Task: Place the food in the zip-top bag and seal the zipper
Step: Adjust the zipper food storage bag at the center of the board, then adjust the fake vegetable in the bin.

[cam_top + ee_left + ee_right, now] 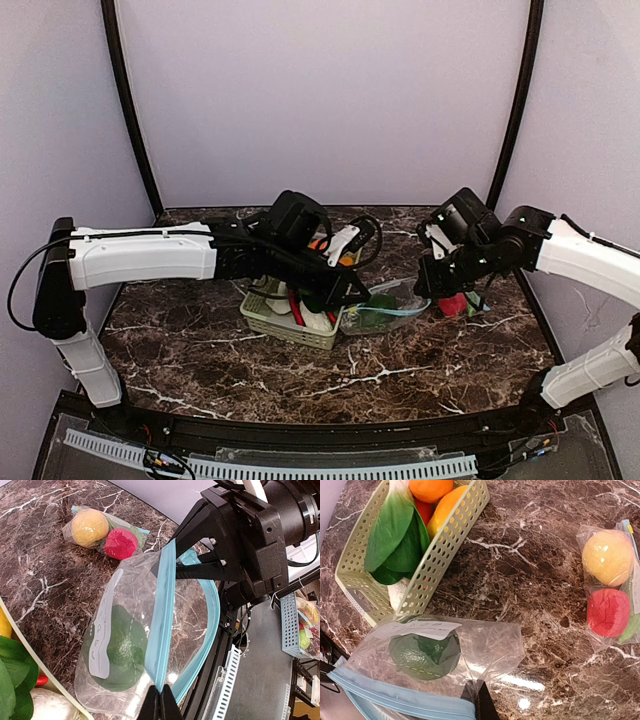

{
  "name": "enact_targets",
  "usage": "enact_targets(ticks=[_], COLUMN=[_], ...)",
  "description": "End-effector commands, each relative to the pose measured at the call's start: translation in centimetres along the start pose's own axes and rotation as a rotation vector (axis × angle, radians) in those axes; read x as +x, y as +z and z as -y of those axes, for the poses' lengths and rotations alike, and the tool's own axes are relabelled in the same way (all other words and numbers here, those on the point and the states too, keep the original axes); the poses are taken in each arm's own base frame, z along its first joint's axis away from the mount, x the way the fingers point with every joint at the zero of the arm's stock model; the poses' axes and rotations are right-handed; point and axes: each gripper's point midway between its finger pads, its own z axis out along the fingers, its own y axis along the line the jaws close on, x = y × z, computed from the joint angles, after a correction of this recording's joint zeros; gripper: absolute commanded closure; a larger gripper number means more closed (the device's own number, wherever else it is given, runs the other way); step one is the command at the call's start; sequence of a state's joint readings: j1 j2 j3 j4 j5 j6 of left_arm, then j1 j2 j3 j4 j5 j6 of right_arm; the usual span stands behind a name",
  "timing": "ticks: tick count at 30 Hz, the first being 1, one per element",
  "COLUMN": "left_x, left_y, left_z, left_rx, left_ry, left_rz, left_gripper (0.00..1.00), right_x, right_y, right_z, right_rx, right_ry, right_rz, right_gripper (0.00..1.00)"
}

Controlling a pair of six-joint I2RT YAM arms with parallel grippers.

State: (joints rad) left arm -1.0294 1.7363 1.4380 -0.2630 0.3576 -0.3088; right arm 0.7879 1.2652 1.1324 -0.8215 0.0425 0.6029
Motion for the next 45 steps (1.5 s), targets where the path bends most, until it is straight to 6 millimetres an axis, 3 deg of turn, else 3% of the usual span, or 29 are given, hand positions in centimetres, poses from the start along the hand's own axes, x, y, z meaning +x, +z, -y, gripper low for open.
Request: enact_targets(ticks=[1,9,11,12,14,15,17,21,23,26,30,34,38,45], left_x=[1.9,3.5,3.3,3.0,2.1,1.8,0.5,-0.3,0.3,1.8,3.6,5.6,6.0,6.3], left_y=[0.3,1.2,0.9,0.7,-0.2,-1.1,-2.8,-5.5,-6.3,-7.4,-8.7,-9.5,-8.9,-6.3], left_z=[-0.9,-1.2,-1.2,-1.1,-0.3,0.1,0.0,-2.2,-4.3,-8.7,-14.0,-19.1,-21.2,-23.5], left_rx=[-0.020,0.002,0.000,0.003,0.023,0.028,-0.015,-0.158,-0.210,-0.277,-0.367,-0.501,-0.567,-0.592], left_ry=[-0.054,-0.086,-0.077,-0.068,-0.038,-0.020,0.009,0.016,-0.037,-0.145,-0.259,-0.324,-0.312,-0.309], left_rz=[-0.062,-0.085,-0.070,-0.057,-0.009,0.018,0.090,0.145,0.128,0.114,0.115,0.082,0.043,-0.029], left_gripper=[0.99,0.99,0.84,0.68,0.53,0.48,0.27,0.04,0.02,0.03,0.25,0.40,0.52,0.62], right_x=[1.0,1.1,1.1,1.1,1.3,1.3,1.4,1.3,1.3,1.2,1.3,1.4,1.5,1.5], right_y=[-0.2,1.0,1.2,1.3,1.4,1.5,1.6,1.9,2.0,2.3,2.5,2.8,3.1,3.3], right_z=[3.8,-0.2,-0.8,-0.9,-1.1,-1.1,-1.3,-1.7,-1.9,-2.2,-2.4,-2.5,-2.6,-2.6], right_rx=[0.182,-0.040,-0.072,-0.078,-0.087,-0.091,-0.102,-0.126,-0.134,-0.144,-0.156,-0.166,-0.168,-0.170], right_ry=[0.002,-0.019,-0.020,-0.020,-0.022,-0.022,-0.022,-0.020,-0.022,-0.026,-0.026,-0.026,-0.029,-0.031], right_rz=[-0.015,-0.040,-0.043,-0.047,-0.054,-0.056,-0.060,-0.058,-0.058,-0.060,-0.062,-0.068,-0.071,-0.073], right_gripper=[1.00,1.00,1.00,1.00,1.00,1.00,1.00,1.00,1.00,1.00,1.00,1.00,1.00,1.00])
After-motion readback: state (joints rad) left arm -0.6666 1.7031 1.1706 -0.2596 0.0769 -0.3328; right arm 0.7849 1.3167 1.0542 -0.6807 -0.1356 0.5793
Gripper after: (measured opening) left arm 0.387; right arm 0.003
